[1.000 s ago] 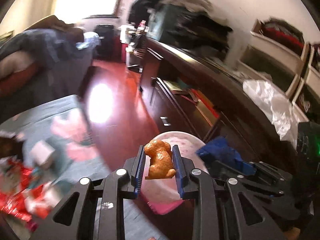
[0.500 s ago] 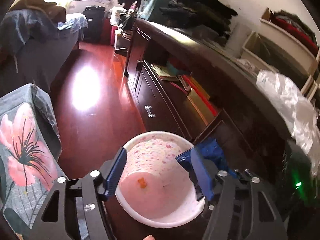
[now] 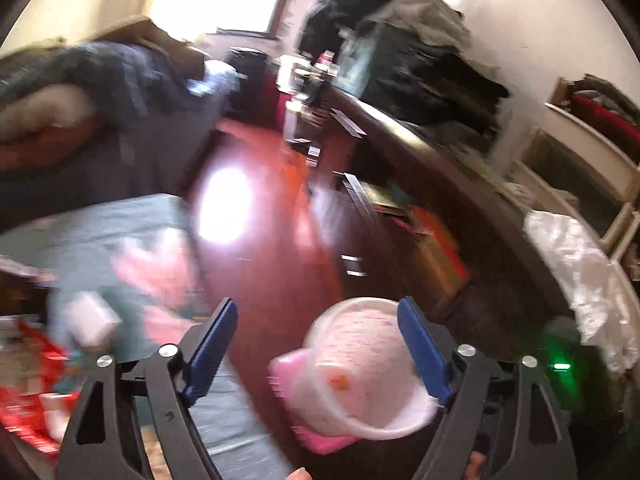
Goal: Collect trash
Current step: 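Return the left tool to the table and grasp the dark box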
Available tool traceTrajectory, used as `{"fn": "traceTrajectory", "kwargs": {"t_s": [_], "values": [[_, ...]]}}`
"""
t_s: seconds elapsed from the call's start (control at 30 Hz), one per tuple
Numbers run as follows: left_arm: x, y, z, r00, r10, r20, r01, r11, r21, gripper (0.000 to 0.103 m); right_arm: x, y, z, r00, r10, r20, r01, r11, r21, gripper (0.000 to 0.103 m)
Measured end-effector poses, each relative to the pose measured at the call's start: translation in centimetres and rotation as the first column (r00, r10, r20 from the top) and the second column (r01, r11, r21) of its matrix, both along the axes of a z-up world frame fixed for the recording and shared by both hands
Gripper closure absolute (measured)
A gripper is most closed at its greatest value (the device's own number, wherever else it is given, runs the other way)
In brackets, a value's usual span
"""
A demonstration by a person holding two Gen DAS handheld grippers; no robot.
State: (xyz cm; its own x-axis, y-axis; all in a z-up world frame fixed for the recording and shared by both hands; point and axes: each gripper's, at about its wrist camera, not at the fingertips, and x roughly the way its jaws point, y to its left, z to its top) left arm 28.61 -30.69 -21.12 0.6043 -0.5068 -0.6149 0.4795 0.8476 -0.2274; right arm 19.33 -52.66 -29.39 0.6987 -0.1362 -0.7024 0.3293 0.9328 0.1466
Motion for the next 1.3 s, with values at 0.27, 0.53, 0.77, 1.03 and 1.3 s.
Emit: {"fn": "traceTrajectory", "kwargs": {"t_s": [0.27,0.53,0.77,1.03,1.3], "values": [[-0.8,8.5,0.8,0.973,0.223,0.054,-0.228,0.967,0.114,0.013,-1.8,8.0,4.7,0.987,0.151,0.058,-0.150,0.989,-0.014,0.008],[2.1,14.1,0.5,0.928,0.335,0.160,-0.367,0.893,0.259,0.004,-1.3,14.8,7.1,0.951,0.299,0.074,-0.297,0.954,-0.032,0.007],[8.3,14.7,-2.2,0.951,0.278,0.137,-0.310,0.853,0.420,0.004,0.0,17.9,7.5,0.931,0.356,0.082,-0.356,0.934,-0.020,0.007],[11.0,15.2,-4.9,0.972,0.235,0.018,-0.222,0.886,0.408,0.045,1.3,19.8,7.6,0.909,0.407,0.087,-0.407,0.913,-0.016,0.007],[9.4,17.2,-4.1,0.967,0.254,0.015,-0.248,0.928,0.278,0.082,2.2,20.9,7.1,0.903,0.422,0.075,-0.423,0.906,-0.003,0.007]]}}
